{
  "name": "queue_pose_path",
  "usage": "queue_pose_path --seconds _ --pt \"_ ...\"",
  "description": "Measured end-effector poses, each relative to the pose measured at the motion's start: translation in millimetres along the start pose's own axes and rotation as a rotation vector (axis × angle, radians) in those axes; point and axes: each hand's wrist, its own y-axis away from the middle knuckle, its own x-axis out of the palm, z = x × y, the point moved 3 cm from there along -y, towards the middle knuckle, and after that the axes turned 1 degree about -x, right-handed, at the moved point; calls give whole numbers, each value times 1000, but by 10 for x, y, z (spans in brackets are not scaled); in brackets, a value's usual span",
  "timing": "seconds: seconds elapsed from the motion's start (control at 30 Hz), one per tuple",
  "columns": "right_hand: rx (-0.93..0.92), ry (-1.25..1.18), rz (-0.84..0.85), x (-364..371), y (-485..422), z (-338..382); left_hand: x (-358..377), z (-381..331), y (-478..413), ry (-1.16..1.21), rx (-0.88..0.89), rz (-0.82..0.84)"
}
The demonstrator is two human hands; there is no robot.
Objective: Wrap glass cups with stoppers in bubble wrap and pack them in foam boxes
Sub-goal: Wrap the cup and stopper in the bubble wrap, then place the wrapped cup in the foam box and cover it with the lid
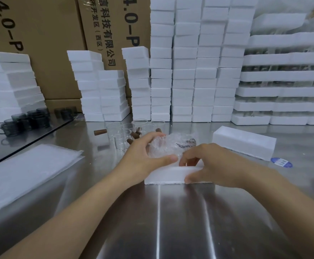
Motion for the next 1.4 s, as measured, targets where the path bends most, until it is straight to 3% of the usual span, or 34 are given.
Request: queue_pose_path --seconds 0.2,0.37,0.43,0.5,0.57,0.67,0.77,0.87,1.07,1.23,1.4 --pt "25 13 20 -24 0 36 -97 60 -25 -163 -24 106" --pt "20 -57 66 -48 13 9 -99 82 -15 -102 -58 157" --pt "19 -155 66 -95 11 -36 -115 80 -3 -97 -60 156" --pt "57 -349 -64 -182 -11 -165 -130 73 0 -110 -60 167" --pt "159 -467 -312 -276 -35 -427 -140 62 0 -135 -60 184" --pt "453 -213 -582 -319 6 -951 -153 51 6 -212 -40 209" --pt "692 -19 -505 -260 137 -1375 -167 55 39 -253 -14 235" --pt "780 40 -408 -197 254 -1527 -192 67 29 -277 2 191" --pt "600 1 -651 -247 151 -1293 -181 65 8 -274 3 131" --pt "222 -82 -805 -318 42 -839 -179 46 12 -269 27 112" --pt "6 -105 -793 -337 30 -296 -295 -158 18 -49 151 -117"
